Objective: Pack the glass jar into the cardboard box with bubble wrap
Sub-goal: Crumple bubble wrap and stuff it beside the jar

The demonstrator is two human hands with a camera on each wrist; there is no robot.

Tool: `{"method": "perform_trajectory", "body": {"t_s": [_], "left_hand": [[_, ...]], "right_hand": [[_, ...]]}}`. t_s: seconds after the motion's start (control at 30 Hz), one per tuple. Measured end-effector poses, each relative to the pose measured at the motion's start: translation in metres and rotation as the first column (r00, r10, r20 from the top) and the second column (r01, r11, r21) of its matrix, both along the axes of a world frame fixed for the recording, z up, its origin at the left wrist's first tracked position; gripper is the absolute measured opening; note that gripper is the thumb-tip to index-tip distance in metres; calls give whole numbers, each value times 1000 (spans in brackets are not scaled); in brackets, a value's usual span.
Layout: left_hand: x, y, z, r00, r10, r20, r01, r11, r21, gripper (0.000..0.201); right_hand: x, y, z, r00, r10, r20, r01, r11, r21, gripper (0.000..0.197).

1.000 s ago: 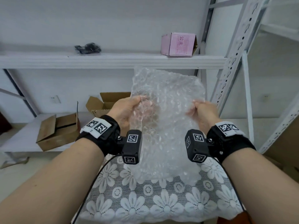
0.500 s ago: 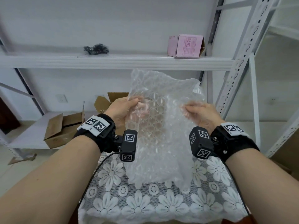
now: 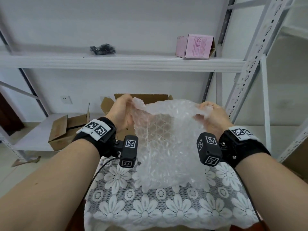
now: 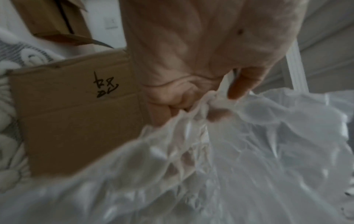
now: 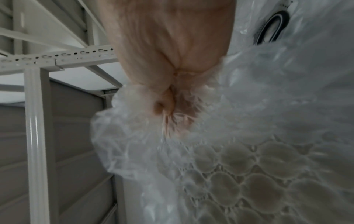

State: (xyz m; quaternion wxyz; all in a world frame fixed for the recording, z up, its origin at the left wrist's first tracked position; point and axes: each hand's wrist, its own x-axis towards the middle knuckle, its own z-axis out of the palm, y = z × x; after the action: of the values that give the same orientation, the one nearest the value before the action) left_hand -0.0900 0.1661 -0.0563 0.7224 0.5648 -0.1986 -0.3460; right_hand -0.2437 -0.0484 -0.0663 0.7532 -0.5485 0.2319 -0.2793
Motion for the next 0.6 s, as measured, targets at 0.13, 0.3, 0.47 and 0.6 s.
{"method": "perform_trajectory", "body": {"t_s": [0.13, 0.3, 0.47, 0.6], "left_hand": [[1, 2, 4, 938, -142, 316, 32, 943, 331, 46], [5, 3, -3, 767, -151, 624, -188, 876, 443, 42], [3, 0, -9, 686, 164, 709, -414, 889, 196, 63], [-3, -6, -13, 644, 236, 728, -491, 857, 156, 49]], "right_hand": [[0, -1, -1, 999, -7, -53, -2, 987, -158, 37], [2, -2, 2, 998, -6, -67, -11, 970, -242, 37], [14, -6, -6, 951, -274, -142, 210, 912, -352, 44], [17, 10, 6, 844, -529, 88, 453, 618, -643, 29]]}}
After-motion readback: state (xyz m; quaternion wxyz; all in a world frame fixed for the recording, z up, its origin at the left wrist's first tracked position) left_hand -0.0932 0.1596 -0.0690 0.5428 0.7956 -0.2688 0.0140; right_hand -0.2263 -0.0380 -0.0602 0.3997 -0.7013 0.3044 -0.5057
